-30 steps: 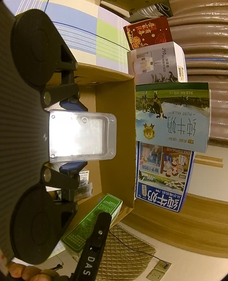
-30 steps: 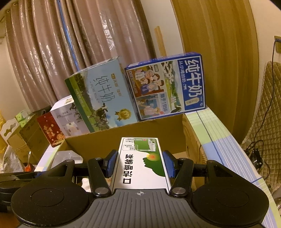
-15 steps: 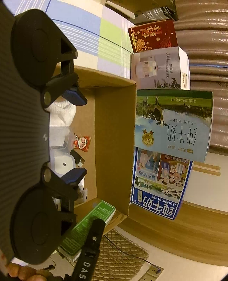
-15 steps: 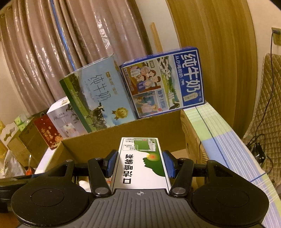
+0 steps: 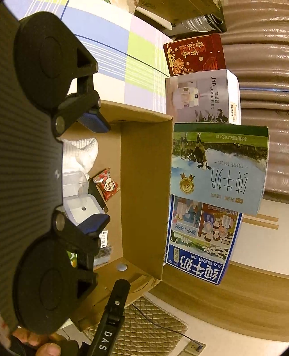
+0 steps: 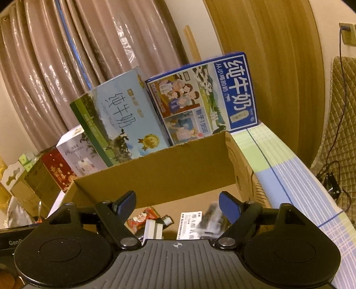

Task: Organize objects
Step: 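Open both tools to drop the container and green box into the box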

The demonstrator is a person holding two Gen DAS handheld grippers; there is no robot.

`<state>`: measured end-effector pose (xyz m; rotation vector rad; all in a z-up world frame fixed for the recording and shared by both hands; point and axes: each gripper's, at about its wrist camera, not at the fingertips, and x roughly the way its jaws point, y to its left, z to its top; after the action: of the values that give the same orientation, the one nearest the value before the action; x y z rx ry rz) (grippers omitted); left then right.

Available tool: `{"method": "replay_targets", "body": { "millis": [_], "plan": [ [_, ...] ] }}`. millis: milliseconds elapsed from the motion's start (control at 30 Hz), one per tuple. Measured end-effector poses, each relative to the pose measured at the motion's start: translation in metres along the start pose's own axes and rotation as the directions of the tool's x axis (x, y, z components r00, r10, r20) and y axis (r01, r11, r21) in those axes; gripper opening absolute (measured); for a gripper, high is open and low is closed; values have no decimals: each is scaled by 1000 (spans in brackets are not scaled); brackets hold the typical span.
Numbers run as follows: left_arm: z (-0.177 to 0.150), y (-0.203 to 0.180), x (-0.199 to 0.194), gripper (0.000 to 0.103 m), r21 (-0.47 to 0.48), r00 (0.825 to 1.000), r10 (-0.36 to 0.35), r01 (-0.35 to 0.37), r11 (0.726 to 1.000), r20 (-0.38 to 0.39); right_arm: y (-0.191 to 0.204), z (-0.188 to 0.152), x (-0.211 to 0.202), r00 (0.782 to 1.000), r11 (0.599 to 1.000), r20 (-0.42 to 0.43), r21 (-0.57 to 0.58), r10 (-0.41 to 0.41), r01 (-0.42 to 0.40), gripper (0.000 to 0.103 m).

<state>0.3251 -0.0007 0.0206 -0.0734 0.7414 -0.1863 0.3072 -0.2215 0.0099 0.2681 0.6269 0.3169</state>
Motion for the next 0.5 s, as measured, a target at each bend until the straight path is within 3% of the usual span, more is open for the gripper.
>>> {"method": "replay_targets", "body": {
  "millis": [500],
  "plan": [
    [-7, -10, -14, 92, 47, 1000, 27, -26, 999, -7, 2, -1, -16, 999, 996, -20, -76, -41, 40, 90]
  ]
}}
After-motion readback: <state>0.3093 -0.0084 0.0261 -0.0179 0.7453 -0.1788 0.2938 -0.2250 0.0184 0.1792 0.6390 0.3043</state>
